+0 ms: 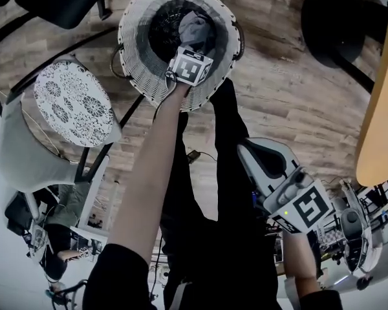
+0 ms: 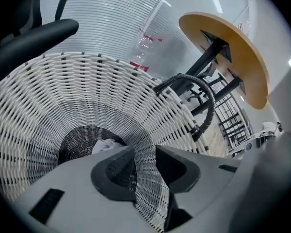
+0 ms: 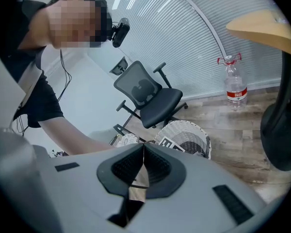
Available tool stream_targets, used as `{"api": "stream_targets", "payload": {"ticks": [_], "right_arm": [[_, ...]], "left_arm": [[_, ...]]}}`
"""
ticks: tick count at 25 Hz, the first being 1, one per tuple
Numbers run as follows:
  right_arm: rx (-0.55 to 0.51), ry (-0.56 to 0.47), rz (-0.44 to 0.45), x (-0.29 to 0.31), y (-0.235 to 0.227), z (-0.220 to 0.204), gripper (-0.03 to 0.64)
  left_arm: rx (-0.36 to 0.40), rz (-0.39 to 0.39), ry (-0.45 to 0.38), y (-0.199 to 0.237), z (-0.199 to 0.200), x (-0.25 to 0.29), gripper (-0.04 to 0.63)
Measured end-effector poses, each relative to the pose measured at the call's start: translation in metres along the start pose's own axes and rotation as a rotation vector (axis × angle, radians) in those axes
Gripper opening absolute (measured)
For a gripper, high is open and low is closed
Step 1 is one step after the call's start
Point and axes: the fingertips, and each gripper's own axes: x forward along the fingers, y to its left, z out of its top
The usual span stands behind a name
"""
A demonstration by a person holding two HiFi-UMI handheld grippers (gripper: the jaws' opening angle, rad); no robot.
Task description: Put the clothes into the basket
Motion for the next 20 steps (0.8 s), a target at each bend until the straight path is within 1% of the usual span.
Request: {"api": "stream_targets", "payload": {"ticks": [3, 6, 8, 13, 17, 20], "right_arm": [[-0.023, -0.013, 0.009, -0.002, 0.014, 0.008, 0.017], [-0.05, -0.022, 0.012, -0.006, 0.028, 0.019, 0.017], [-0.067, -0.028, 0.008, -0.01, 0.037, 0.027, 0.017], [-0.109, -0.058, 0.004, -0.018, 0.059, 0.04, 0.017], [-0.154, -0.049, 0.014, -0.023, 0.074, 0.048, 0.017], [-0.185, -0.052, 0.026, -0.024, 0.087, 0.058, 0.017]], "left_arm": [[0.022, -0.003, 0.007, -0.006, 0.001, -0.021, 0.13], [0.069, -0.007, 0.039, -0.013, -0.005, -0.044, 0.129], [0.086, -0.004, 0.041, -0.016, -0.006, -0.061, 0.129], [0.075, 0.022, -0.004, -0.023, 0.003, -0.121, 0.129], [0.084, 0.031, -0.012, -0.035, 0.003, -0.163, 0.128], [0.064, 0.04, -0.029, -0.042, 0.0, -0.195, 0.127]]}}
